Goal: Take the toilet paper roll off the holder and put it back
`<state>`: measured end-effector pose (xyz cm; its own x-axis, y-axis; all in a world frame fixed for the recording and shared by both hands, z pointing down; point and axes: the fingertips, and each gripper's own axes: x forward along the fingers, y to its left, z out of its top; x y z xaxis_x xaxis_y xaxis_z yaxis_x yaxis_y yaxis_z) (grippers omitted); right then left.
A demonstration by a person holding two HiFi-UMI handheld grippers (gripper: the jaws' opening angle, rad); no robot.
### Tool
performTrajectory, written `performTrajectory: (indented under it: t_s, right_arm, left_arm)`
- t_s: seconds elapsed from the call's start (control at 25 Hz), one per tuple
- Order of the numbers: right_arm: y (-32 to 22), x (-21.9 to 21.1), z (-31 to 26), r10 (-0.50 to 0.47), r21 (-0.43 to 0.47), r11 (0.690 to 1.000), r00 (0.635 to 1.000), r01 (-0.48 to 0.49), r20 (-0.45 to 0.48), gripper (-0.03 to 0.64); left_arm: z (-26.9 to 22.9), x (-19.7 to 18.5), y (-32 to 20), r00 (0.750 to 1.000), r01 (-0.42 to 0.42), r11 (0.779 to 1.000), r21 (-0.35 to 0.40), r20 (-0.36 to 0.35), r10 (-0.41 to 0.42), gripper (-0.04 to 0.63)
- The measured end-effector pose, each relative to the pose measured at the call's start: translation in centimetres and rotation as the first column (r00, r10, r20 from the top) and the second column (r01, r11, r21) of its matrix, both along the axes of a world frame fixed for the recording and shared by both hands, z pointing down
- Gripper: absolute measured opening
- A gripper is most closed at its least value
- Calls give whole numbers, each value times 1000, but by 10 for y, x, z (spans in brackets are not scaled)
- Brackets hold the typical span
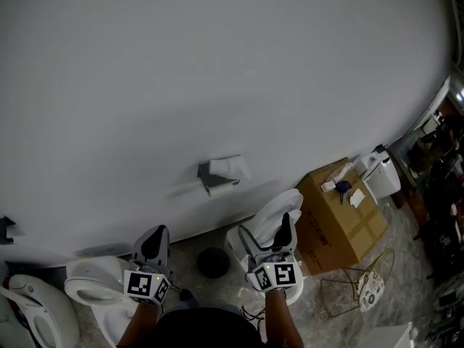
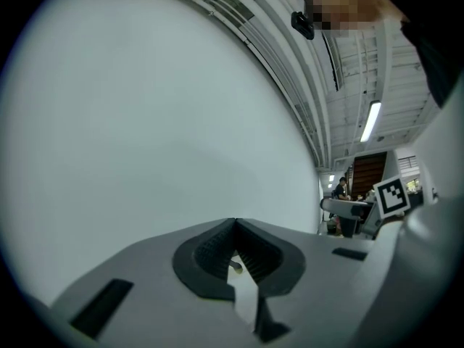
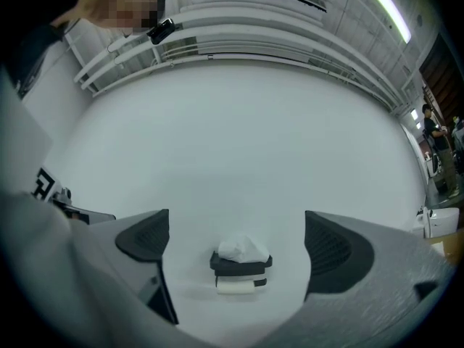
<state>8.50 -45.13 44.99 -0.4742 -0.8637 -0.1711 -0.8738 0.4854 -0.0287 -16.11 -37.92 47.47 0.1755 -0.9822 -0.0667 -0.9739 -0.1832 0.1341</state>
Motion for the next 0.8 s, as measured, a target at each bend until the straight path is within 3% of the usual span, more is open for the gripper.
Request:
performTrajectory:
  t_s: [0.52,0.8]
  right_arm:
    - [-42,-24,13,-116,-33,993,990,114,-77,577]
    - [-70,-33,29,-181,-48,983,973,176,-141,577]
  left_arm:
    - [-1,-23,-9,996,86,996,-20,-16,-86,3]
    - [10,-18,-12,994,111,994,12,-10,-111,3]
